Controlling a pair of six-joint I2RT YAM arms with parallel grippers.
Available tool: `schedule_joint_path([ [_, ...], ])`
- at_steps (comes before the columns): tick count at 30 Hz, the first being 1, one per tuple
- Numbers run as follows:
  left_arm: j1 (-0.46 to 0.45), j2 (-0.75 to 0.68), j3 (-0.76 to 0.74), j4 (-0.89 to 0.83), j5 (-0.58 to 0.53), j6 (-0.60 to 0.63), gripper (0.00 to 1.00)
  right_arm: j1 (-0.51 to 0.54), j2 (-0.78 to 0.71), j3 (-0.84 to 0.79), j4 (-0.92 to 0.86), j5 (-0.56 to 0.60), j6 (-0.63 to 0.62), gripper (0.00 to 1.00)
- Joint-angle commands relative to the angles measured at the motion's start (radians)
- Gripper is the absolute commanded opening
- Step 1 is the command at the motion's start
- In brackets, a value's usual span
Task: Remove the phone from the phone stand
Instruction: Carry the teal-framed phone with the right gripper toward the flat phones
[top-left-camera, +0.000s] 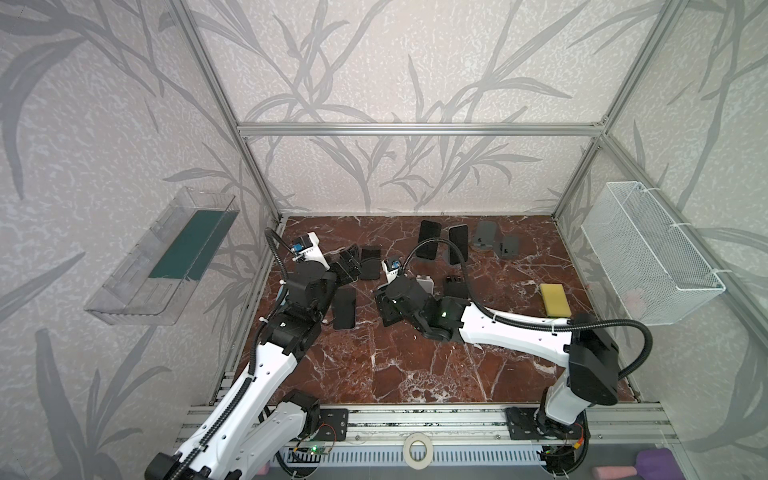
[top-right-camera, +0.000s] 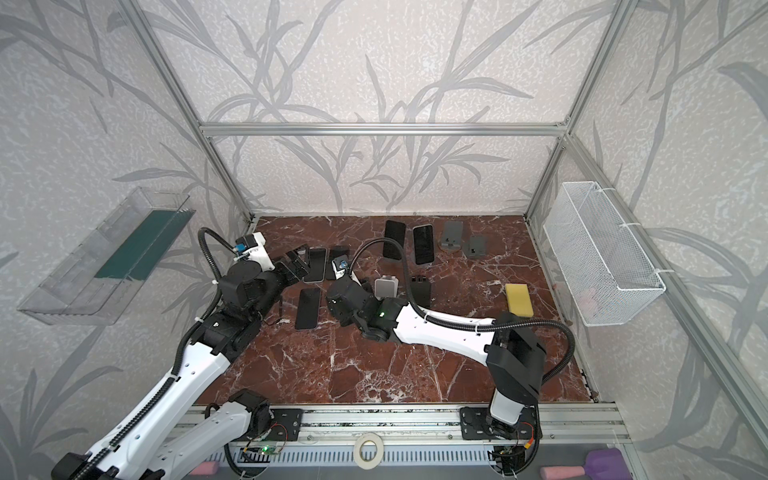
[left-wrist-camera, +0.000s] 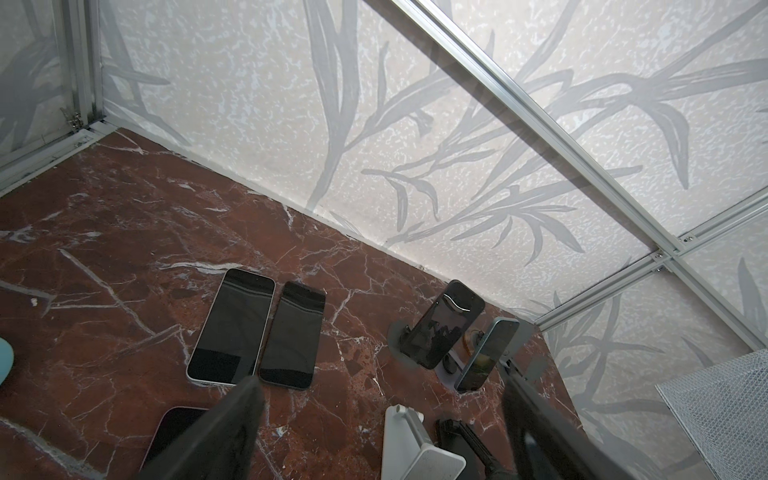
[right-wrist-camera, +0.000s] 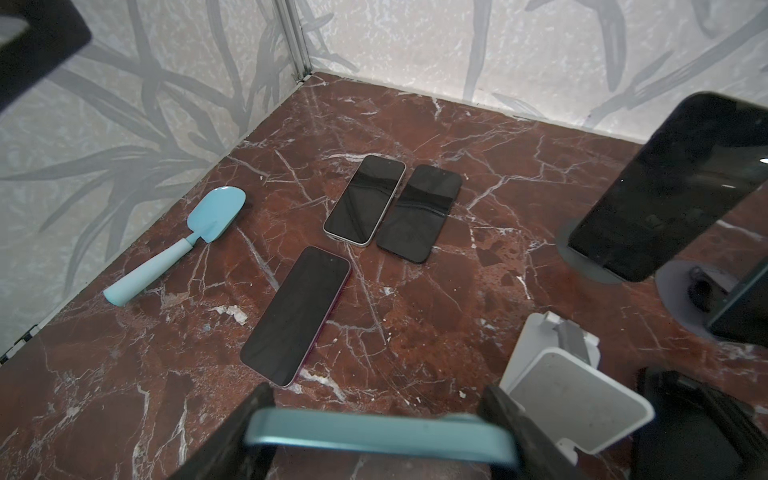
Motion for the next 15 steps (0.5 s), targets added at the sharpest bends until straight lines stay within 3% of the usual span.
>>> schedule_joint_path([
  [1,0.006,-0.027,-0.016,0.008,-0.039,0.003,0.9,-0.006,0.049,0.09,0.036,0.015,0.058,0.63],
  [11,0.008,-0.051,-0.022,0.009,-0.057,0.006,0.9,-0.004,0.268,0.23,-0.024,-0.008,0.246,0.62],
  [15,0.008,-0.045,-0.021,0.01,-0.049,0.002,0.9,-0.01,0.37,0.348,-0.134,-0.031,0.306,0.62],
])
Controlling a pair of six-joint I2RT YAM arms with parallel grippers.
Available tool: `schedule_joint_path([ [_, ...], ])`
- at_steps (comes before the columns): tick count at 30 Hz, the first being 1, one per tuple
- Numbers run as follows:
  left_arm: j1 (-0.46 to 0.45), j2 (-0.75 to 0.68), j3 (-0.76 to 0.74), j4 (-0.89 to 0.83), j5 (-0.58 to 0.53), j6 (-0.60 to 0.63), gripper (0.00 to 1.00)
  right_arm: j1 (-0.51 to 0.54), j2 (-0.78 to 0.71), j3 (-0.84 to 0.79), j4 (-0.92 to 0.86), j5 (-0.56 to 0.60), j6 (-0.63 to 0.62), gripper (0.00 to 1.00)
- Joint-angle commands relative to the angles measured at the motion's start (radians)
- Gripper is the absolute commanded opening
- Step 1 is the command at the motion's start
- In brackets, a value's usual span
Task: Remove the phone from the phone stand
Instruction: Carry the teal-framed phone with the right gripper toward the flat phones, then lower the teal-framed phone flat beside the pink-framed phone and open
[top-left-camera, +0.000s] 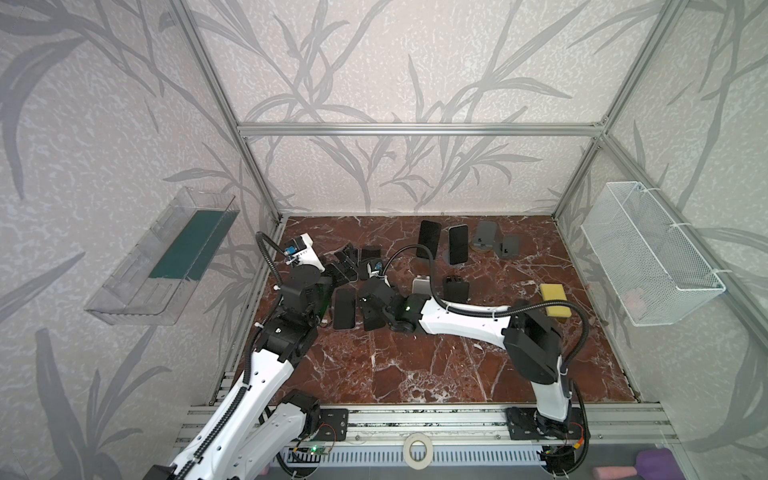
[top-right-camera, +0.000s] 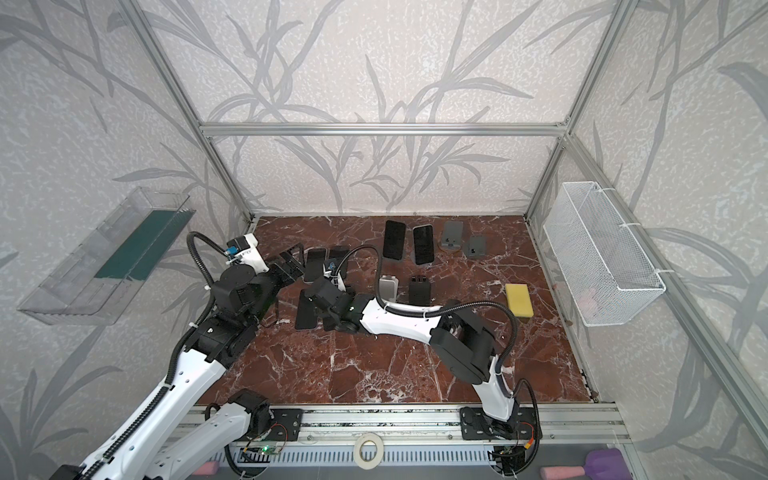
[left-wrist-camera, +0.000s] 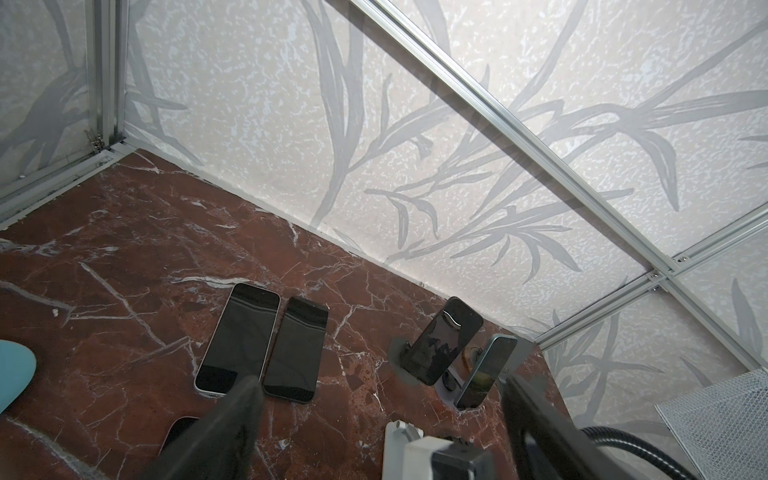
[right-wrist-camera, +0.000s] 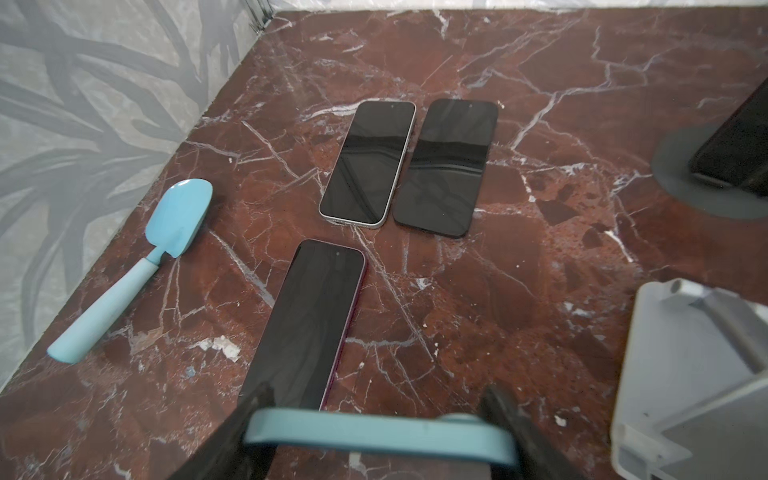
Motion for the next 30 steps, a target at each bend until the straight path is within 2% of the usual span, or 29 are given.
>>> schedule_joint_path([
  [1,0.004,-0.002,-0.008,0.008,-0.014,0.002,0.9,-0.007,0.05,0.109,-0.085,-0.011,0.09,0.62],
  [10,0.004,0.003,-0.008,0.013,0.002,-0.001,0.9,-0.039,0.131,0.133,-0.095,-0.028,0.116,0.62],
  [24,0.007,0.015,-0.007,0.013,0.013,-0.006,0.9,-0.117,0.303,0.292,-0.157,-0.027,0.13,0.64],
  [30,0.007,0.012,-0.007,0.01,0.013,-0.007,0.9,-0.12,0.317,0.313,-0.182,0.045,0.13,0.65],
])
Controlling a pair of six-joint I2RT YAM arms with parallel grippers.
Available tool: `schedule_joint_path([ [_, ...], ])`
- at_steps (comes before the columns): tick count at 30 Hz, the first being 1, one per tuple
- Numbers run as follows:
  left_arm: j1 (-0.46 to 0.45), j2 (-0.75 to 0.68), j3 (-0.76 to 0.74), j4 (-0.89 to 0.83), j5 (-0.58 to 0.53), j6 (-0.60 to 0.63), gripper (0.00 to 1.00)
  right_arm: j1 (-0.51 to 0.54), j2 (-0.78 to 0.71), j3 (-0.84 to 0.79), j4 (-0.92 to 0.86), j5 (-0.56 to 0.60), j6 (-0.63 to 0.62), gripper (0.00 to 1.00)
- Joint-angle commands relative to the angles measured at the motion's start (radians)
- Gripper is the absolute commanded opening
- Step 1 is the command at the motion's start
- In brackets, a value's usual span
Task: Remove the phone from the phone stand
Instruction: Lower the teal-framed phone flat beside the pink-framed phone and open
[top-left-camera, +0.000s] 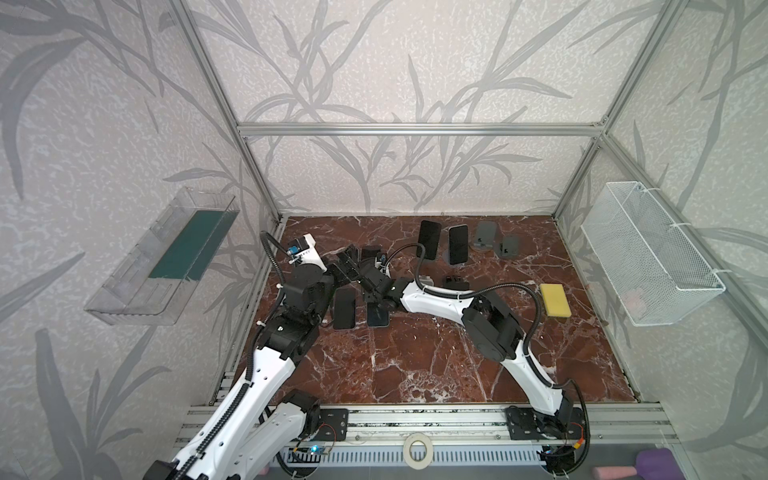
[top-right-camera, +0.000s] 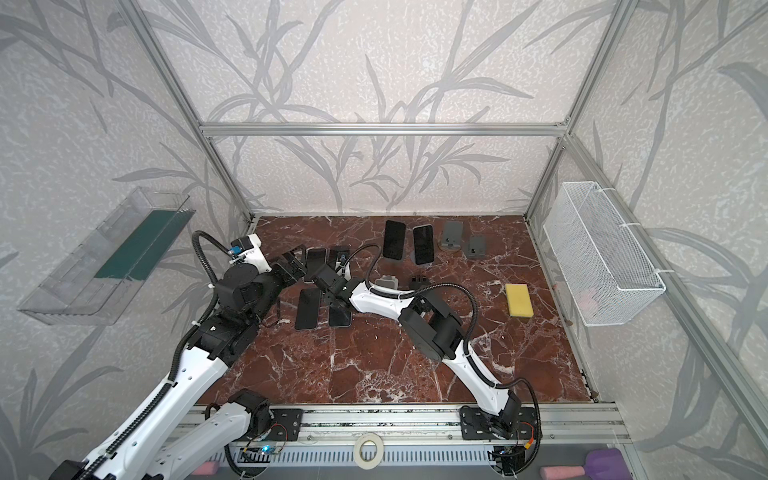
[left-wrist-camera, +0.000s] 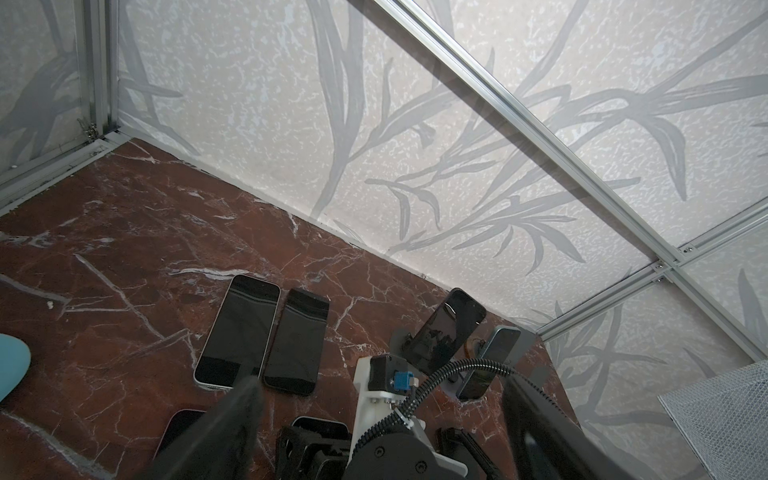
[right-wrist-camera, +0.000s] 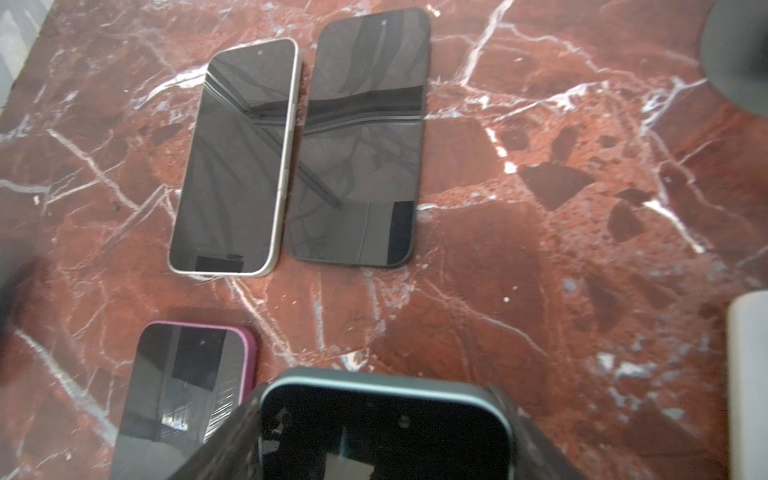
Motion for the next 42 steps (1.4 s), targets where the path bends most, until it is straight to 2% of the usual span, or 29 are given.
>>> schedule_joint_path([
  [1,0.005,-0.004,-0.006,0.01,-0.004,-0.006,0.9,0.004,0.032,0.044,-0.041,0.067,0.008,0.65],
  [14,0.005,0.007,-0.006,0.014,0.017,-0.02,0.9,0.009,0.116,0.129,-0.089,-0.018,0.118,0.65],
  [30,0.003,0.008,-0.006,0.015,0.024,-0.024,0.9,0.037,0.155,0.159,-0.119,-0.014,0.106,0.69],
  [42,0.005,0.019,-0.001,0.013,0.025,-0.017,0.9,0.037,0.149,0.137,-0.071,-0.089,0.115,0.72],
])
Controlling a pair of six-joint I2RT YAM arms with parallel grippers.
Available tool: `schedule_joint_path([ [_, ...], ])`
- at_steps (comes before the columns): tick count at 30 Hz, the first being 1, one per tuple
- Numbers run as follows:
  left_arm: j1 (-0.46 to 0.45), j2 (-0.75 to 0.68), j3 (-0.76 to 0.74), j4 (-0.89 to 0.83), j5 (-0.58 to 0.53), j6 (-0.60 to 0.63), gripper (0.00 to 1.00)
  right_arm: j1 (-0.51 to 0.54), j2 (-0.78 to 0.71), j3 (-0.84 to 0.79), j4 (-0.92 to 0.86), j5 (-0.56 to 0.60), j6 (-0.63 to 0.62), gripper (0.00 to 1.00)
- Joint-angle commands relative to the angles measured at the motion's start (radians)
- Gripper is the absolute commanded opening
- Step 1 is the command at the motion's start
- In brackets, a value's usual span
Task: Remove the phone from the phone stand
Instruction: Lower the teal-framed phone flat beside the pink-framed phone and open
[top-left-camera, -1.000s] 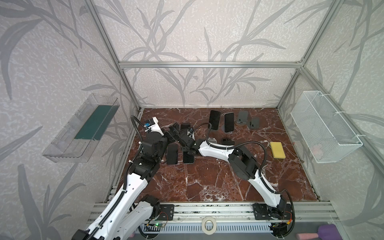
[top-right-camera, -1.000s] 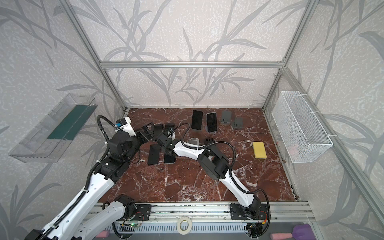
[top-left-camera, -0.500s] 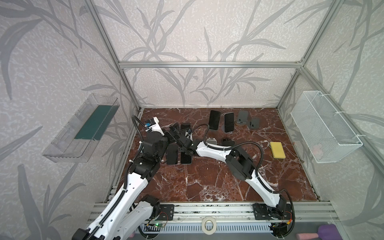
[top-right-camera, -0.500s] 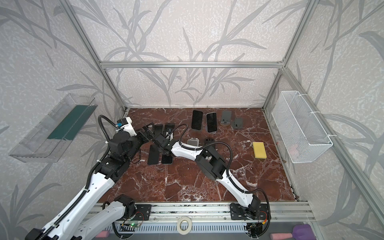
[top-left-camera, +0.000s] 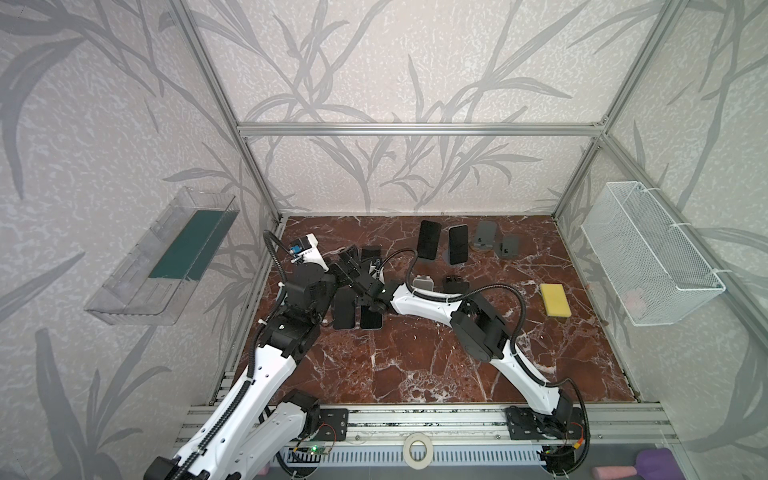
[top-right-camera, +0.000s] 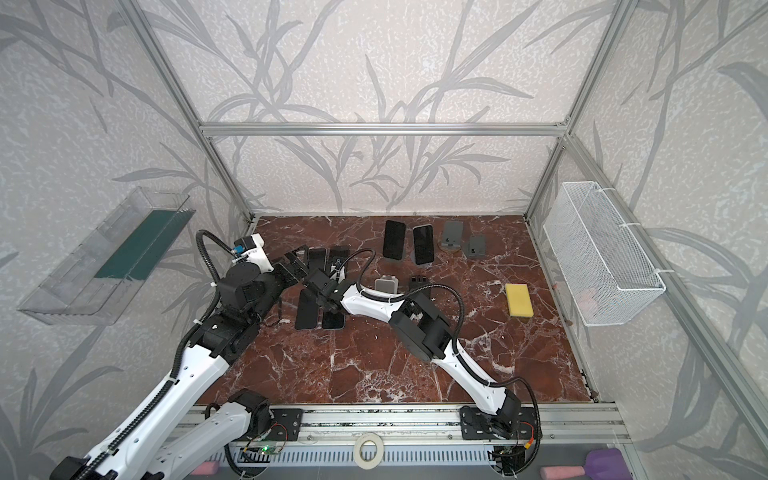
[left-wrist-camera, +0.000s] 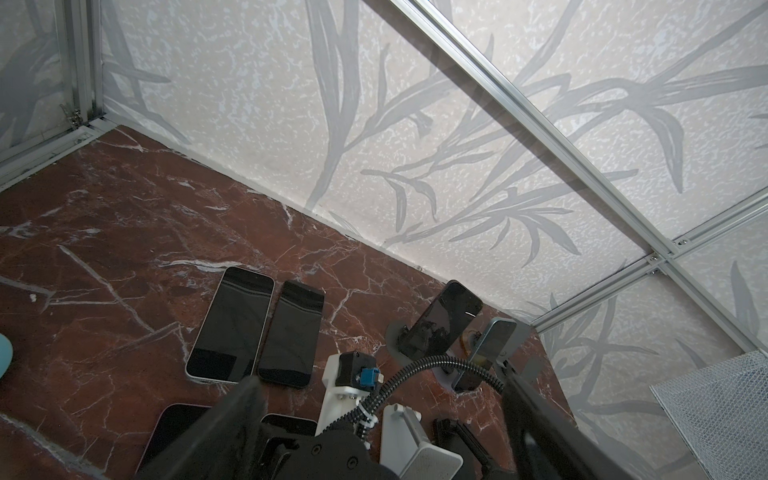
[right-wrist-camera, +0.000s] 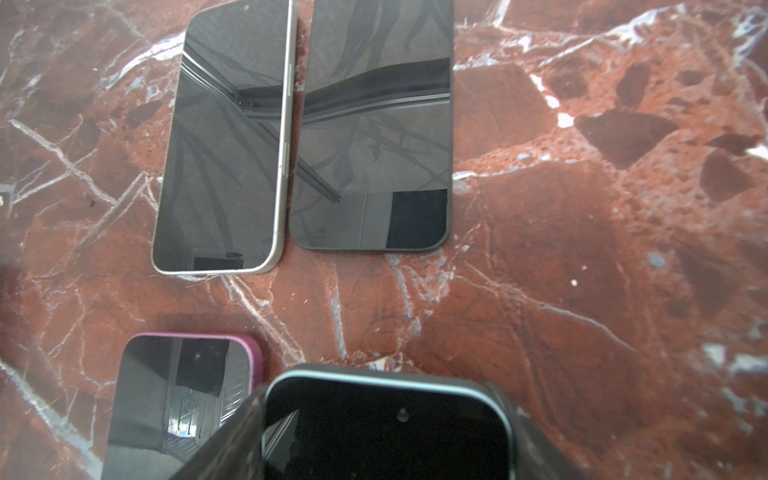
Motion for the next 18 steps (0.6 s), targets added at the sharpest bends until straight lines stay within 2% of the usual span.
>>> schedule_joint_path([
  [1,0.005,0.005,0.0,0.013,0.0,-0.006,0.9,0.011,0.03,-0.011,-0.007,-0.066,0.017,0.72],
  [9,0.005,0.011,-0.001,0.013,0.008,-0.008,0.9,0.006,0.029,-0.032,0.023,-0.102,0.055,0.75],
  [18,0.006,0.007,0.0,0.01,0.005,-0.005,0.9,0.002,0.041,-0.035,-0.006,-0.072,0.037,0.75],
])
